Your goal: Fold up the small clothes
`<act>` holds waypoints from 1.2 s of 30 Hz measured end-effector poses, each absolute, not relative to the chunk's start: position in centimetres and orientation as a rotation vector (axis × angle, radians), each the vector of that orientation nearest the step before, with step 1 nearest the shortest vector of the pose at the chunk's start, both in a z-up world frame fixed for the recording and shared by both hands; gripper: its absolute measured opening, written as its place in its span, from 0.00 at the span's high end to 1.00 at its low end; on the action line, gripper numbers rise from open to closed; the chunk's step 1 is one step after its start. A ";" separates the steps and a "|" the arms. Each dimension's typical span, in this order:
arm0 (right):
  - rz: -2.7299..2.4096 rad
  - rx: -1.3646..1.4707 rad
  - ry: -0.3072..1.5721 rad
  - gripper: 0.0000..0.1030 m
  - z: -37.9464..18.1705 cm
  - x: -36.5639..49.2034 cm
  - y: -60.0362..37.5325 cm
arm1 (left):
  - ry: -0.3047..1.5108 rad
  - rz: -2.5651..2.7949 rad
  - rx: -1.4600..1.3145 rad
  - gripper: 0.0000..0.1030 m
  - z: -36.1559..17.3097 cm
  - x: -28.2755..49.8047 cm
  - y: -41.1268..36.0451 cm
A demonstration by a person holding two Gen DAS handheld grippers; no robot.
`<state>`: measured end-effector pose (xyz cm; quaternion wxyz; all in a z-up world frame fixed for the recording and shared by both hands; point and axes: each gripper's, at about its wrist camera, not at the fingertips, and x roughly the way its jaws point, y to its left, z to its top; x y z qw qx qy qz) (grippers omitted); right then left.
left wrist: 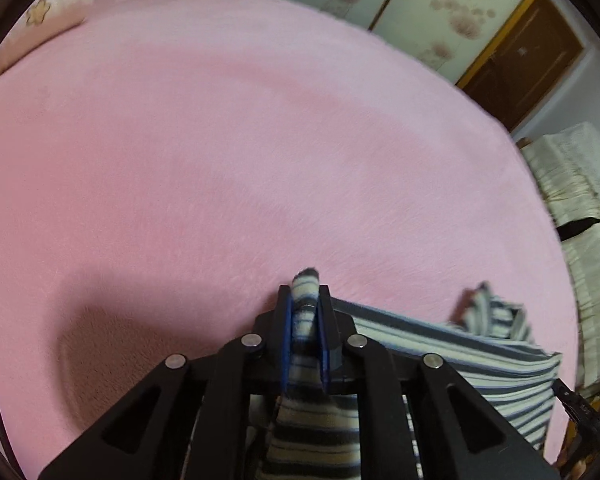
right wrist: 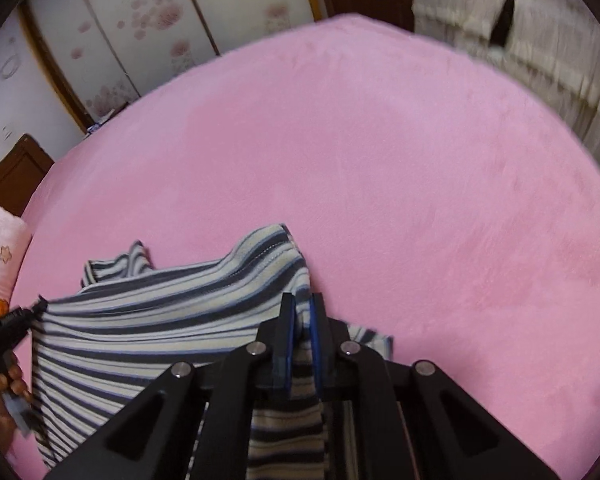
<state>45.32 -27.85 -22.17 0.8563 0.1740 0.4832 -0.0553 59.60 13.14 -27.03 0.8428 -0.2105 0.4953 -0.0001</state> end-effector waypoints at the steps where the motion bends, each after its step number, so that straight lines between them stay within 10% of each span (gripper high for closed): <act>1: -0.123 0.386 1.020 0.87 -22.3 45.3 -28.1 | 1.045 0.007 -0.458 0.90 -27.2 59.6 13.3; 20: 0.021 0.296 1.148 0.74 -19.1 29.6 -27.1 | 1.044 -0.121 -0.283 0.73 -19.5 44.0 14.8; 36: 0.101 0.199 1.190 0.74 -21.3 25.6 -24.5 | 1.156 -0.059 -0.405 0.73 -23.4 32.7 18.7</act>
